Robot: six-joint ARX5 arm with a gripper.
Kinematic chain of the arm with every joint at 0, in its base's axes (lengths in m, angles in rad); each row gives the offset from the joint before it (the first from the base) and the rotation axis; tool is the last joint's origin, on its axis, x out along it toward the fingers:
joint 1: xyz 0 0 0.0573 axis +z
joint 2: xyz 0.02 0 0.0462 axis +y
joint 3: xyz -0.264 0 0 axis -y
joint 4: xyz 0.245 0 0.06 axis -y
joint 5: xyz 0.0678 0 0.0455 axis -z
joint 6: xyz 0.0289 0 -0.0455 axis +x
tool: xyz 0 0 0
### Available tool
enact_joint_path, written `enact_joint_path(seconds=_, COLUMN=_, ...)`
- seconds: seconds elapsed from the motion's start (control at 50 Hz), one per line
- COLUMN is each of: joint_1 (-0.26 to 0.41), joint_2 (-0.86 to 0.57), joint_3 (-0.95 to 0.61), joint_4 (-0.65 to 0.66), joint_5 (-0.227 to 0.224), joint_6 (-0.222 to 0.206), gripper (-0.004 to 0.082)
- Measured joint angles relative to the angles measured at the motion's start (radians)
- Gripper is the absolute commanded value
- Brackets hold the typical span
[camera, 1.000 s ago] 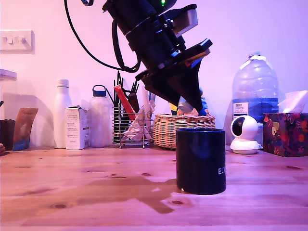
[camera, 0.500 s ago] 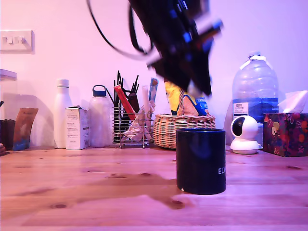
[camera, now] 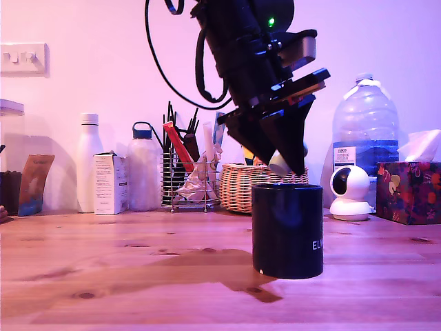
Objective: Pick up the coffee capsules from the table one by one and drop them inside the nearest coffee cup
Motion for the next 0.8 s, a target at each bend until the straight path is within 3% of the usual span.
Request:
enact_joint_path(seconds=0.28, joint_1=-0.001, joint_2=0.0, joint_3=0.0, joint_4=-0.011, joint_5=-0.008, joint_6=0.0, gripper=0.0196)
enact_joint_path(seconds=0.34, joint_1=-0.001, joint_2=0.0, joint_3=0.0, joint_4=-0.011, joint_5=-0.009, joint_6=0.0, gripper=0.0327)
enact_joint_path(seconds=0.42, joint_1=-0.001, joint_2=0.0, joint_3=0.0, joint_4=-0.011, joint_5=-0.011, joint_6=-0.003, gripper=0.0631)
enact_joint_path(seconds=0.5, joint_1=-0.001, joint_2=0.0, joint_3=0.0, joint_4=-0.011, joint_5=-0.021, joint_6=-0.014, gripper=0.0754)
enact_joint_path(seconds=0.7, joint_1=-0.001, joint_2=0.0, joint_3=0.0, joint_4=0.004, joint_5=-0.037, joint_6=-0.02, gripper=0.0736)
enact_joint_path(seconds=0.8, joint_1=-0.001, joint_2=0.0, joint_3=0.0, joint_4=0.003, joint_5=-0.038, joint_6=-0.019, gripper=0.0625)
